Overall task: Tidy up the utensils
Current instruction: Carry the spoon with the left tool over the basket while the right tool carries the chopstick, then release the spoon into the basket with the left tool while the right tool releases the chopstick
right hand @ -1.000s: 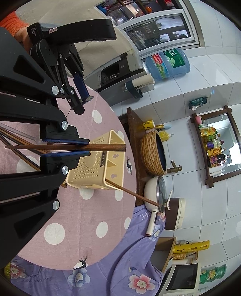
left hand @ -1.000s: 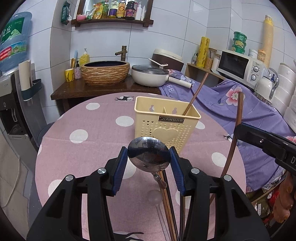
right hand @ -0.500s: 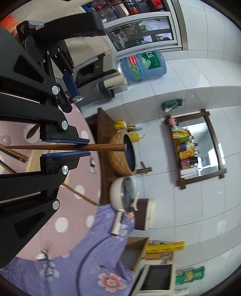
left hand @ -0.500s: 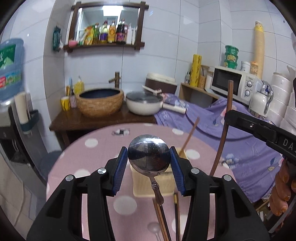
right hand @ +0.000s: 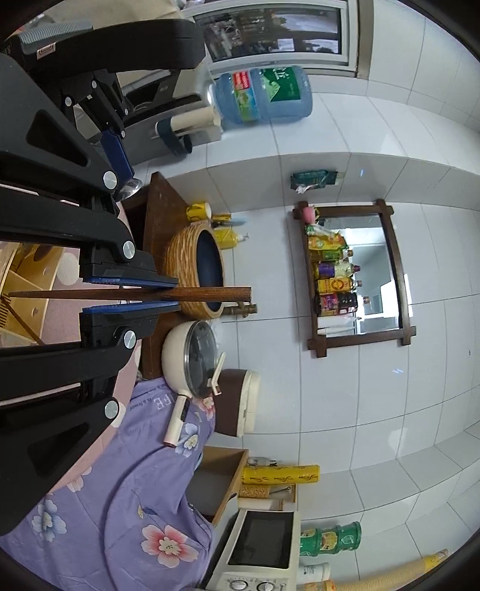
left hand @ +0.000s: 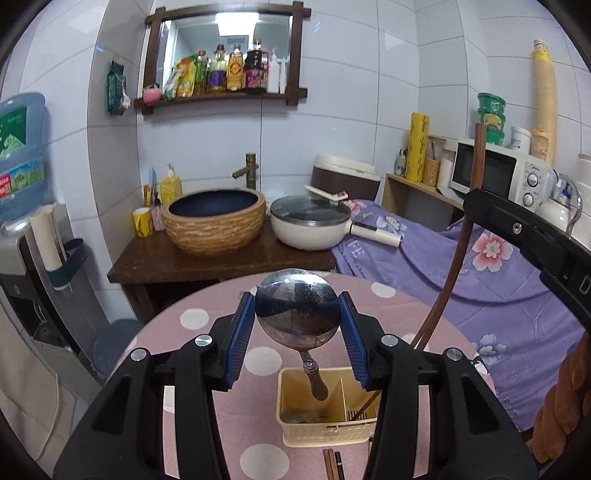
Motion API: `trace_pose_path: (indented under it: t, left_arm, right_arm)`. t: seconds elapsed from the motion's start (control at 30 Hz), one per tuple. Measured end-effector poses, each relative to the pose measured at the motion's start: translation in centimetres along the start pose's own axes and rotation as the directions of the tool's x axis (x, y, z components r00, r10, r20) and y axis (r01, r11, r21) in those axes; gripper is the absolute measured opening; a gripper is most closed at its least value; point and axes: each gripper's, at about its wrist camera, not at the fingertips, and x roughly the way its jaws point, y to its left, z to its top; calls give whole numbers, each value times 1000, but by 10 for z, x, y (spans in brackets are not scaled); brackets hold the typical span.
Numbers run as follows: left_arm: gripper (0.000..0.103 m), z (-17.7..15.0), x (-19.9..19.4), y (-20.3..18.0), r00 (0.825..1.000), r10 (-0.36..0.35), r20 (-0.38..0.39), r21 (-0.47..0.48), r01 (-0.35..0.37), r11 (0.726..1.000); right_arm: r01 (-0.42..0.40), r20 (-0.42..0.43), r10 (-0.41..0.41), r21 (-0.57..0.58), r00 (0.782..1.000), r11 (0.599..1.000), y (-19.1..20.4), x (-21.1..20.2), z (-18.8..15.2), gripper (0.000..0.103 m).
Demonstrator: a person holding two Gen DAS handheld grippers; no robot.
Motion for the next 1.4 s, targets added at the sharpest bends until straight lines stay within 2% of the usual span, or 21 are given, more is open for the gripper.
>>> trace_pose_path:
  t: [0.27, 0.5, 0.7, 0.97, 1.03, 1.07, 1.2, 1.4]
  left_arm:
    - [47, -38, 24, 0, 997, -7, -72, -14, 6, 1000]
    - [47, -64, 35, -6, 993, -14, -115, 10, 16, 1000]
    - [47, -82, 45, -8, 988, -25, -152, 18, 28, 999]
    - [47, -96, 50, -11, 985, -29, -171, 28, 34, 999]
    - [47, -96, 47, -11, 987, -35, -159, 30, 40, 999]
    - [47, -96, 44, -11, 988, -36, -147, 35, 42, 999]
    - [50, -94, 31, -12, 992, -33, -119, 59, 41, 997]
    - [74, -102, -4, -5, 998, -12, -54, 62, 15, 998]
  right_arm:
    - [36, -83, -34, 20, 996, 999, -11, 23, -44, 8]
    - [29, -153, -25, 20, 988, 999, -10, 32, -68, 8]
    - [40, -203, -34, 29, 979, 999, -14, 40, -81, 8]
    - [36, -195, -32, 19, 980, 999, -14, 39, -82, 8]
    - [32, -185, -28, 19, 982, 999, -15, 36, -82, 29]
    - [37, -173, -33, 17, 984, 999, -16, 34, -82, 32]
    - [42, -154, -42, -3, 987, 999, -16, 25, -79, 34]
    - [40, -129, -38, 10, 991, 999, -21, -6, -78, 40]
